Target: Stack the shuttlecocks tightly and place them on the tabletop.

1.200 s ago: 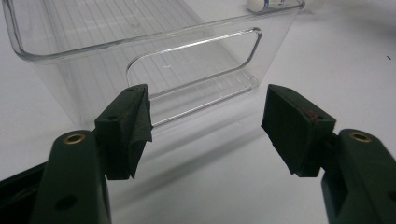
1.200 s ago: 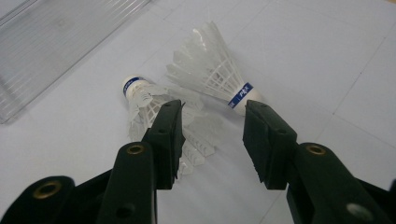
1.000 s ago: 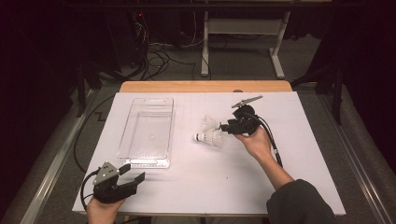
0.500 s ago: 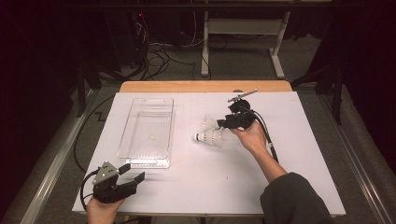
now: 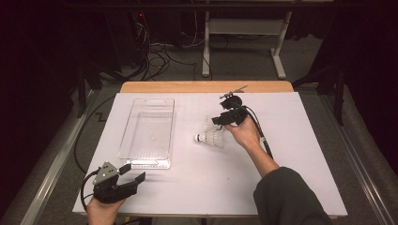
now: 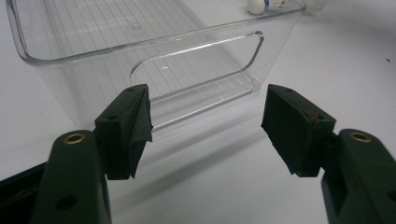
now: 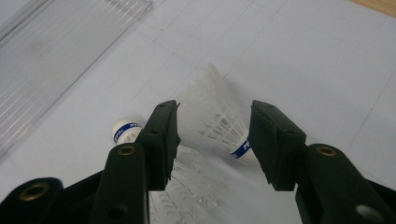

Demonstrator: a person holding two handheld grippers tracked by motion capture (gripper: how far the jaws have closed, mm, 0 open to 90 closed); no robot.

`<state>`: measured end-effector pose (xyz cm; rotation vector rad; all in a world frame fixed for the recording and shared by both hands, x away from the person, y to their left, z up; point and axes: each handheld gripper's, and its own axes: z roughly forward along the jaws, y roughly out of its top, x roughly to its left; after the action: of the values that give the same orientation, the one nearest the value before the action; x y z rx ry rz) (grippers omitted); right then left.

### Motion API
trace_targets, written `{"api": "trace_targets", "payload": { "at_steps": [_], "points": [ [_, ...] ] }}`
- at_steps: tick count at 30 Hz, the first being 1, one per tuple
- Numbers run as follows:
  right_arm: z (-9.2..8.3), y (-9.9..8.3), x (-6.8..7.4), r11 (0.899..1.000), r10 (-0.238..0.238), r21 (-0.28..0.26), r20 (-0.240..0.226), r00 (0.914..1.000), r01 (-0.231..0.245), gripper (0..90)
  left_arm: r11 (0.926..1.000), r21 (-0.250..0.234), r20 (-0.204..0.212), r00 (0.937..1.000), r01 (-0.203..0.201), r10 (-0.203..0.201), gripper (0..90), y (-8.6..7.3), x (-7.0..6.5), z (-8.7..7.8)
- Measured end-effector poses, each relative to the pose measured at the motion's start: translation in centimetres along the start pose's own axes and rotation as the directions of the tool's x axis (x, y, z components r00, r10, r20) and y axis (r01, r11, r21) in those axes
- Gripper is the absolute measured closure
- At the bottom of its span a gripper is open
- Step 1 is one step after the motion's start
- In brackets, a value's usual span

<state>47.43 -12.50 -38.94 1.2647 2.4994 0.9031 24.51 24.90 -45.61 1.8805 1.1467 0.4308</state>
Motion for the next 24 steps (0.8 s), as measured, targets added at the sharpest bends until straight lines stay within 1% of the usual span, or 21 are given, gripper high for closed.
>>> {"api": "trace_targets", "payload": {
  "at_steps": [3,7,11,16,24],
  "points": [
    [0.4,0.4,0.2,1.0,-0.002,0.019,0.008,1.0,0.002,52.7,1.0,-0.003,0.0,1.0,0.001,-0.001,33.6,0.0,0.0,0.0],
    [0.8,0.9,0.6,0.999,-0.007,0.034,0.012,0.9999,0.006,52.2,1.0,-0.002,0.002,1.0,0.001,-0.001,33.6,0.0,0.1,0.0],
    [1.3,1.3,0.9,0.999,-0.016,0.047,0.027,0.9995,0.014,52.3,1.0,-0.004,0.003,1.0,0.001,-0.001,33.6,0.0,0.1,-0.1],
    [1.8,1.8,1.1,0.998,-0.008,0.07,0.038,0.9992,0.005,51.9,1.0,-0.004,0.005,1.0,0.002,-0.002,33.6,0.0,0.1,-0.1],
    [2.5,2.6,1.9,0.996,-0.01,0.085,0.06,0.9982,0.005,51.6,1.0,-0.007,0.007,1.0,0.005,-0.005,33.5,0.0,0.1,-0.1]
  ]
}}
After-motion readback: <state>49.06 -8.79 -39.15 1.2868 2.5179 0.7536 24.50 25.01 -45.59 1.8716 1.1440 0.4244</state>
